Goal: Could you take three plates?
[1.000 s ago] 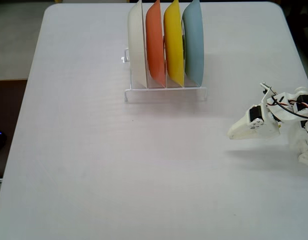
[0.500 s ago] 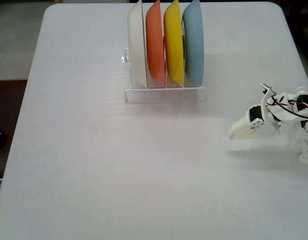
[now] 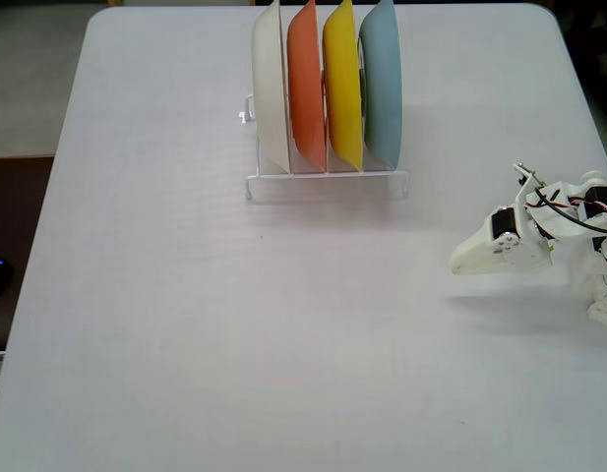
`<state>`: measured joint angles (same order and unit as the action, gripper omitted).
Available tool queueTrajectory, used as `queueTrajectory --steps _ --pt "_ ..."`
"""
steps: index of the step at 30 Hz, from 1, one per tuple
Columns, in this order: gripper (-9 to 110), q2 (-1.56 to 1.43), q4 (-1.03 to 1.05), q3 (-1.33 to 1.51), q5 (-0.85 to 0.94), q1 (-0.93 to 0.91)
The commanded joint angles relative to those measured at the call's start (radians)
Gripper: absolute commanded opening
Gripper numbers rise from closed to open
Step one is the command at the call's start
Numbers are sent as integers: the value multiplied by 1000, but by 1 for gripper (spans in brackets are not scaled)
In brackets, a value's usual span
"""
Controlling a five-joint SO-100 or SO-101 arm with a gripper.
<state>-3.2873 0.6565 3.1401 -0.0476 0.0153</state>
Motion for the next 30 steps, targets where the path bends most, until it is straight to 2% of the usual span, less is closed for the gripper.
queueTrajectory --steps 1,10,16,25,30 --pt "0 -23 -12 -81 3 -2" --pt "-1 14 -89 -411 153 -80" --pt "0 261 6 -739 206 -199" --pt "0 615 74 -1126 456 -402" --pt "7 776 78 -1256 545 -471"
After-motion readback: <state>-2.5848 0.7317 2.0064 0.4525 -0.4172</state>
